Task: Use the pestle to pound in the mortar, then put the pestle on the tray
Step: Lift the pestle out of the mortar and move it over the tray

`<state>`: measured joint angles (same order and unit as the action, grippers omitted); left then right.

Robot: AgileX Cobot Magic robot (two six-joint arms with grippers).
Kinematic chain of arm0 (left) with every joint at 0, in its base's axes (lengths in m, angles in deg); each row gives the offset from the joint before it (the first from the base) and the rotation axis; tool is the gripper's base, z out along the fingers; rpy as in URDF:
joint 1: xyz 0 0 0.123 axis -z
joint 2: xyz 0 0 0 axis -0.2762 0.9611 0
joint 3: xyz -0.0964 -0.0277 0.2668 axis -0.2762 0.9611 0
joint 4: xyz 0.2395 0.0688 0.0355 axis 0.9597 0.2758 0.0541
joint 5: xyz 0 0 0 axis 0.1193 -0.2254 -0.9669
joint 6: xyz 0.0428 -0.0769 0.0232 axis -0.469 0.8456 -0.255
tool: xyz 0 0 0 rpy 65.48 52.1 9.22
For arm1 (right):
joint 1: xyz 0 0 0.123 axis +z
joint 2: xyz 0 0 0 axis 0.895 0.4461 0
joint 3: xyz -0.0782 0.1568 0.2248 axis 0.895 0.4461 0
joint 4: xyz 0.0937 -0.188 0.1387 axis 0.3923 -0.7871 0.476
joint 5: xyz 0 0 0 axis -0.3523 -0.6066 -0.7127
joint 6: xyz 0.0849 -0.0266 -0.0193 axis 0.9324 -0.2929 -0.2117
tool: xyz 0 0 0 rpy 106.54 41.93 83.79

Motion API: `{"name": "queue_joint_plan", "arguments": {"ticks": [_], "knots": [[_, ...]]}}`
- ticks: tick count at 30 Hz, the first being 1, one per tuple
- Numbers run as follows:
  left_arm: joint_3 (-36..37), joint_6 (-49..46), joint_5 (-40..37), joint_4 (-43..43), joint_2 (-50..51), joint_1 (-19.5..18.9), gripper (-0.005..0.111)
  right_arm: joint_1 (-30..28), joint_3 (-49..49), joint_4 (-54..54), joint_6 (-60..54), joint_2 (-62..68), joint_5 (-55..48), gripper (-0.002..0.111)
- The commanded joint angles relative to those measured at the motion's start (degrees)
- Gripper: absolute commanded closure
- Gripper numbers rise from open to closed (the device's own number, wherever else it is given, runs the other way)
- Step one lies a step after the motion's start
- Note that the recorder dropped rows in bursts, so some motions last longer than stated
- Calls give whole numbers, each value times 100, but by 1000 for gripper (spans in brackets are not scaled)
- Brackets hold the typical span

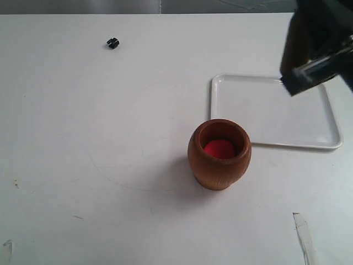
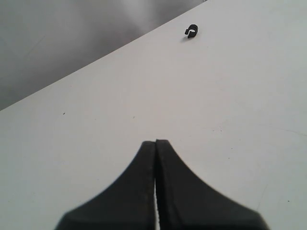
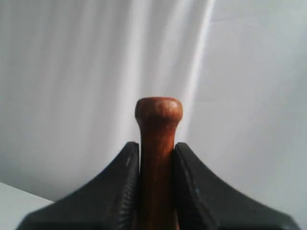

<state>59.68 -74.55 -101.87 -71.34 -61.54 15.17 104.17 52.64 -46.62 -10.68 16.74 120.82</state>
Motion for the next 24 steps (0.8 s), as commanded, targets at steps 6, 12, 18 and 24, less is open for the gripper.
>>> {"name": "queue_joint_plan", "arguments": {"ticks": [6,12,18,24], "knots": [[3,47,17,-42,-7,44,107,-9,-2046,5246,-4951,61,-4699,108],[3,47,17,-42,-7,44,107,-21,-3125,9243,-8877,809,-3860,108],[3,47,17,-42,-7,44,107,-19,-3300,9243,-9091,1789,-3111,108],[3,47,17,-42,-7,44,107,-178,-3377,9243,-9301,2882,-3391,108]]}}
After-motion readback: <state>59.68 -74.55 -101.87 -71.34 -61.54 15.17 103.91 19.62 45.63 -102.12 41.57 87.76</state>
